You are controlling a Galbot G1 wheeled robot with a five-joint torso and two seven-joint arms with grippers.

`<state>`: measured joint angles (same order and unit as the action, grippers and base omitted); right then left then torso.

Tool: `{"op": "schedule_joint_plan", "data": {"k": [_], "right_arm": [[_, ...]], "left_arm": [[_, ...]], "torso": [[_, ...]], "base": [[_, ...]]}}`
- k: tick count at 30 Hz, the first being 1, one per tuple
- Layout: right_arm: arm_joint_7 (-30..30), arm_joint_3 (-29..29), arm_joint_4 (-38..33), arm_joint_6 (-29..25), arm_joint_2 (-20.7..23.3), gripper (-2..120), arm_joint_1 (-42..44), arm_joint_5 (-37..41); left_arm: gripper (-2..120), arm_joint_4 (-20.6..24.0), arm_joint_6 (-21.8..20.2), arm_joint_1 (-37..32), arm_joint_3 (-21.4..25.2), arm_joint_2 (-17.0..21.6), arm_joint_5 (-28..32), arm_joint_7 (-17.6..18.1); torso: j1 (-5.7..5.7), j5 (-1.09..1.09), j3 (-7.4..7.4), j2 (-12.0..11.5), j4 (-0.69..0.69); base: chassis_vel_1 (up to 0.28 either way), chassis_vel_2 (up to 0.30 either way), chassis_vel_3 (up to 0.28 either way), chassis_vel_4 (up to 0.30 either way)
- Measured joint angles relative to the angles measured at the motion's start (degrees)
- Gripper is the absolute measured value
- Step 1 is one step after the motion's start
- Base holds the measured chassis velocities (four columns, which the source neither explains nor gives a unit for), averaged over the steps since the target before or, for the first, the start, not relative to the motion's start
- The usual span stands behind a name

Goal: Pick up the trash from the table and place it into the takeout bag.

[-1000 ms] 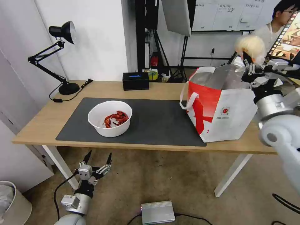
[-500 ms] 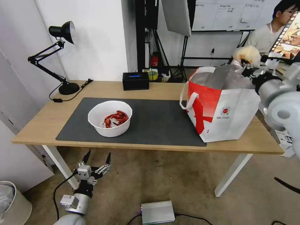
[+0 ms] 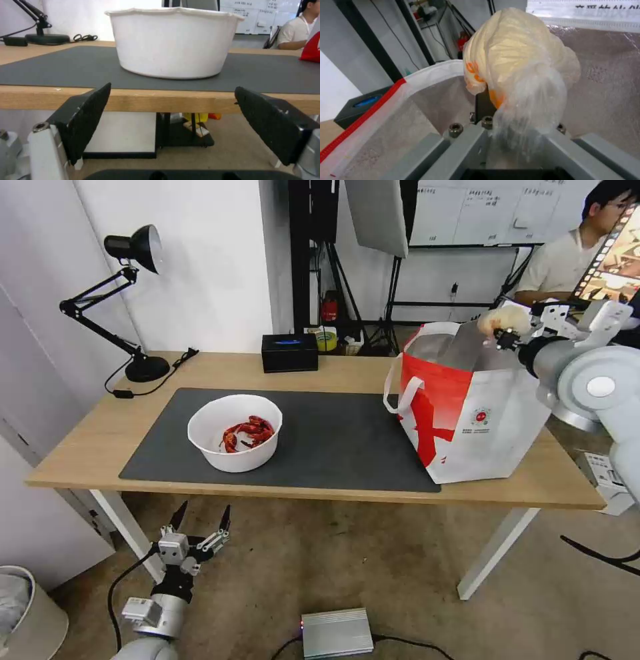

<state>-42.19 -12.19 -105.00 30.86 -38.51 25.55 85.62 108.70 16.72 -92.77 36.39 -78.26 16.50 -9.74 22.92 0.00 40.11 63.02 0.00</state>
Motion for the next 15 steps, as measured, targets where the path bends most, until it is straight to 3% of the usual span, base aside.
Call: {"op": "schedule_joint_plan", "data": {"k": [6,9,15], "right_arm": [[0.02,-0.1,-0.16,0.08,-0.09,2,0.55,-0.04],[0.04,-0.54,-0.38,0.16,-0.35,18,1.37,-0.25],[0.05,-1.13,-0.49,0.13,-0.47,37,2.12,-0.52]], "left_arm": [[100,-0.03,0.0,0.05,-0.13,-0.04,0.0,-0.02],[100,-0.04,0.0,0.07,-0.23,-0.1,0.0,-0.02],[100,-0.2,0.09,-0.03,-0.34,-0.18,-0.08,-0.03]], "torso": [[0.0,0.0,0.0,0.0,0.0],[0.0,0.0,0.0,0.0,0.0],[0.0,0.0,0.0,0.0,0.0]], "base": [[0.0,0.0,0.0,0.0],[0.0,0.0,0.0,0.0],[0.0,0.0,0.0,0.0]]}}
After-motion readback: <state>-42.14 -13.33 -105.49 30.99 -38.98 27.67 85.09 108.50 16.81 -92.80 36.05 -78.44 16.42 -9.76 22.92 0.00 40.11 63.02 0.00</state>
